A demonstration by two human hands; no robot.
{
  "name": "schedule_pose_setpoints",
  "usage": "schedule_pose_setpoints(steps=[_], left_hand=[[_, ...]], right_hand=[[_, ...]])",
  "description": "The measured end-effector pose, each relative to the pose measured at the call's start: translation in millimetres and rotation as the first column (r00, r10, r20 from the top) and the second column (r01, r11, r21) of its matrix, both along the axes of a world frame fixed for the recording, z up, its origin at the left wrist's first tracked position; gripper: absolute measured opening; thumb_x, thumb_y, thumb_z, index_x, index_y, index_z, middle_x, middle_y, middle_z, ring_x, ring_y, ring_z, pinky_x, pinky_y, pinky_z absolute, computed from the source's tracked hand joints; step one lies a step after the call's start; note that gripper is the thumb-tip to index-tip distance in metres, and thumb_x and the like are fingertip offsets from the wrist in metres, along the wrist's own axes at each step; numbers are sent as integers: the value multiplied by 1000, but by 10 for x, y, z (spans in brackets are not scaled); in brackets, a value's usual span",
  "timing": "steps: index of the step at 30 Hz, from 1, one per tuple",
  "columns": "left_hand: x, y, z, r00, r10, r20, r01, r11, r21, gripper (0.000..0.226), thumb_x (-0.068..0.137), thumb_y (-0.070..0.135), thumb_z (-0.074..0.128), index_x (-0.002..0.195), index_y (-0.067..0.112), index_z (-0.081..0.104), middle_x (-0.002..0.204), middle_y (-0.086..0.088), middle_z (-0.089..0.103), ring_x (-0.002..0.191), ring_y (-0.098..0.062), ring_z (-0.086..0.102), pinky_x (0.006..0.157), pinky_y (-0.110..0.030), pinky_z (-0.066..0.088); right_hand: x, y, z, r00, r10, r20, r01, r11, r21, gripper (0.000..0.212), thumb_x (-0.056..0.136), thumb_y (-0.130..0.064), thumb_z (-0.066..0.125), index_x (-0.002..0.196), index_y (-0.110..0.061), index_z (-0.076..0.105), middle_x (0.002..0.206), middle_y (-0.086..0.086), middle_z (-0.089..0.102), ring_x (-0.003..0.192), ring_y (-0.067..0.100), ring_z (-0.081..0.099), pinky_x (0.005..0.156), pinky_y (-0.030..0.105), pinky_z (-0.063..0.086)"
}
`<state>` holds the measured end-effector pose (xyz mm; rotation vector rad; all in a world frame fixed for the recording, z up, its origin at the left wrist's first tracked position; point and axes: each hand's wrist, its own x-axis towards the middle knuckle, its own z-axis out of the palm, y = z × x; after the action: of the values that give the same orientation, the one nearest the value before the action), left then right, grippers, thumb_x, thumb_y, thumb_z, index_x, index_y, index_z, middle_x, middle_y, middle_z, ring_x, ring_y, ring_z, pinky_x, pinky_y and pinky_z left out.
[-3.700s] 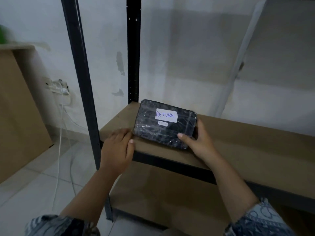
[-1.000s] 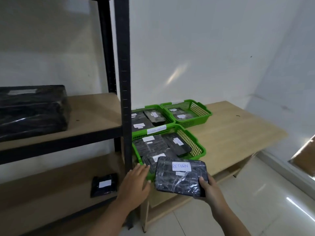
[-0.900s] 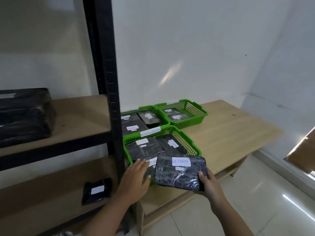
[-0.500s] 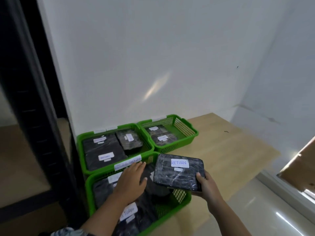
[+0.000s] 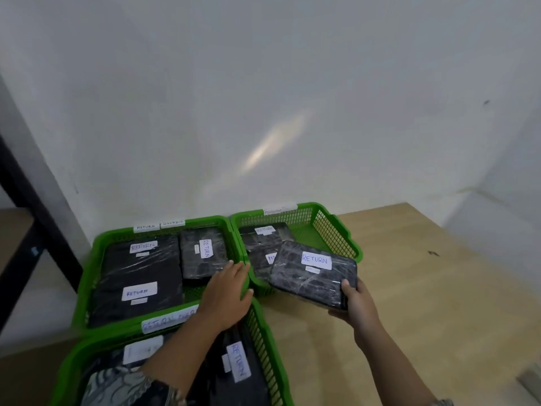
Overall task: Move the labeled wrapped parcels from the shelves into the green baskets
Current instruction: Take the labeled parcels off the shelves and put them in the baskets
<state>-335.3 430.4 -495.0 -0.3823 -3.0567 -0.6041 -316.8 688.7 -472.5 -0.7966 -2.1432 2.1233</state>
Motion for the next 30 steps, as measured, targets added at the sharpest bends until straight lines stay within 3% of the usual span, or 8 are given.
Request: schedule_pose_setpoints(steps=[8, 12, 14, 17, 19, 23, 27, 30], left_hand=[[-699, 492, -156, 974, 228, -8, -228, 972, -62, 63, 95, 35, 39, 149, 14, 13, 157, -6, 8, 144, -22, 5, 116, -42, 14], [-880, 596, -284, 940, 340, -27, -341, 935, -96, 64, 96, 33, 36, 149, 11, 8, 157, -9, 2, 144, -24, -1, 116, -43, 8], [-917, 603, -360, 924, 383, -1, -380, 917, -118, 62, 96, 32, 36, 148, 7, 13, 156, -12, 9, 144, -27, 4, 115, -45, 11], [-937, 582, -474, 918, 397, 3, -392, 907, -153, 62, 89, 36, 31, 137, -2, 41, 144, -19, 39, 134, -34, 34, 103, -51, 33], [-937, 577, -543, 916, 400, -20, -398, 904, -153, 64, 87, 38, 29, 131, -4, 47, 139, -20, 46, 129, -35, 41, 97, -50, 39], [-938, 579, -621, 899, 428, -97, -437, 895, -96, 65, 88, 38, 26, 138, -1, 38, 147, -15, 36, 137, -28, 28, 104, -46, 34], [-935, 578, -653, 889, 445, -109, -454, 888, -76, 66, 88, 39, 23, 142, 3, 32, 151, -10, 28, 140, -20, 16, 107, -43, 29], [-932, 579, -656, 889, 444, -114, -452, 890, -61, 67, 88, 40, 22, 143, 4, 32, 152, -9, 27, 140, -20, 16, 108, -42, 26]], right_hand=[[-988, 472, -108, 997, 70, 23, -69, 997, -32, 36, 100, -21, 43, 135, -17, 44, 120, 14, 59, 92, 29, 61, 69, 40, 56], [-1437, 563, -180, 998, 37, 55, -35, 998, -50, 38, 98, -24, 47, 135, -16, 43, 126, 14, 58, 107, 34, 59, 92, 52, 51], [-1640, 573, -197, 997, -4, 79, 7, 999, -45, 44, 96, -24, 51, 137, -13, 39, 128, 15, 56, 111, 35, 57, 98, 53, 47], [-1878, 527, -220, 991, -54, 125, 64, 995, -81, 55, 94, -23, 54, 141, -8, 31, 124, 16, 53, 113, 37, 55, 99, 53, 45], [-1987, 477, -260, 985, -78, 152, 101, 984, -150, 56, 93, -20, 55, 141, -6, 29, 128, 19, 51, 115, 38, 54, 99, 54, 45], [-2076, 390, -373, 961, -129, 246, 191, 950, -249, 47, 93, -16, 56, 134, -5, 35, 120, 14, 49, 106, 34, 53, 91, 55, 50], [-2089, 323, -484, 926, -216, 311, 295, 927, -233, 56, 90, -12, 60, 136, -4, 29, 136, 23, 43, 121, 39, 48, 100, 54, 45], [-2117, 247, -517, 908, -240, 343, 332, 911, -244, 63, 87, -10, 63, 137, -6, 23, 137, 23, 41, 124, 39, 46, 102, 53, 43]])
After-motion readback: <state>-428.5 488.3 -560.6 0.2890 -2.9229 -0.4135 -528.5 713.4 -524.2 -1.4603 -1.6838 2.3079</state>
